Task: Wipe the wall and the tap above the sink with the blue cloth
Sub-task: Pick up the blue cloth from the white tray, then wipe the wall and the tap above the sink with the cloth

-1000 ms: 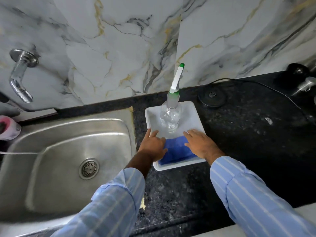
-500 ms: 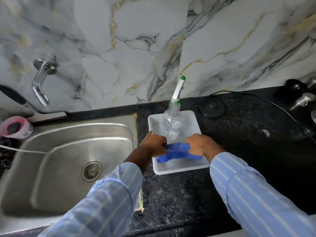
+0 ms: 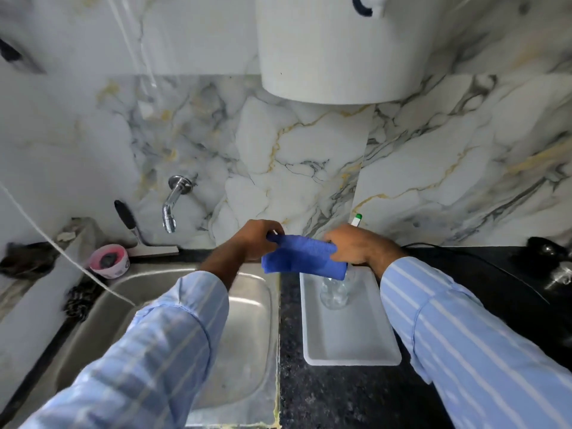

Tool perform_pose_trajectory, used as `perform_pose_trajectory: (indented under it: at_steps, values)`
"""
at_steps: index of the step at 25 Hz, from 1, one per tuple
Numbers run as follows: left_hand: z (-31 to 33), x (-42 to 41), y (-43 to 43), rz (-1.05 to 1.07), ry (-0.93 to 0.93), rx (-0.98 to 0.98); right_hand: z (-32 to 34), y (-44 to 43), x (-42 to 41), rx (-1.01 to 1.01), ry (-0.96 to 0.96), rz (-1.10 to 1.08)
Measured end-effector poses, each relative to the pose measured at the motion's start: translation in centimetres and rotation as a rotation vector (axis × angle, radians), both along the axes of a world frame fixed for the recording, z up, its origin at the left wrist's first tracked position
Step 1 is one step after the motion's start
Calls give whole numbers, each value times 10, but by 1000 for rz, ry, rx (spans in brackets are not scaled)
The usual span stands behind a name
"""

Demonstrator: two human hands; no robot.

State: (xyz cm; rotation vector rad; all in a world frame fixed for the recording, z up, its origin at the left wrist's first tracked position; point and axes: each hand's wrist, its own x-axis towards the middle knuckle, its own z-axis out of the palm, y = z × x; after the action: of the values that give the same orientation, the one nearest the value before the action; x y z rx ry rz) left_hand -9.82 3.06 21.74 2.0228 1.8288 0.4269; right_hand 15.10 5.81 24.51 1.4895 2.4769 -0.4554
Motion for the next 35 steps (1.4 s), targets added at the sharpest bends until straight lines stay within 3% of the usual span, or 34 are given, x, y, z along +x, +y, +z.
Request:
perform_pose_trajectory:
  at_steps: [5, 9, 11, 14, 21, 25, 30, 32, 35]
  values:
    - [55, -73, 0, 122, -61, 177, 48, 19, -68, 143, 146, -66]
    - [78, -137, -3, 333, -306, 307, 67, 42, -132, 210, 323, -118]
    - [84, -169, -1, 403, -324, 388, 69, 52, -165, 217, 433, -154]
    - [88, -214, 4, 417, -247, 428, 61, 71, -218, 202, 557, -240]
    - [46, -293, 42, 432, -6, 435, 25, 105, -315, 244, 631, -273]
    - [25, -315, 74, 479, 2, 319, 4, 129, -347, 258, 630, -291]
    - [8, -307, 99, 528, 309, 162, -17, 147, -360, 246, 624, -305]
    - [5, -292, 108, 594, 395, 26, -18, 142, -361, 421, 520, -258]
    - [1, -277, 135, 571, 212, -122, -3, 146, -354, 1019, 499, -28]
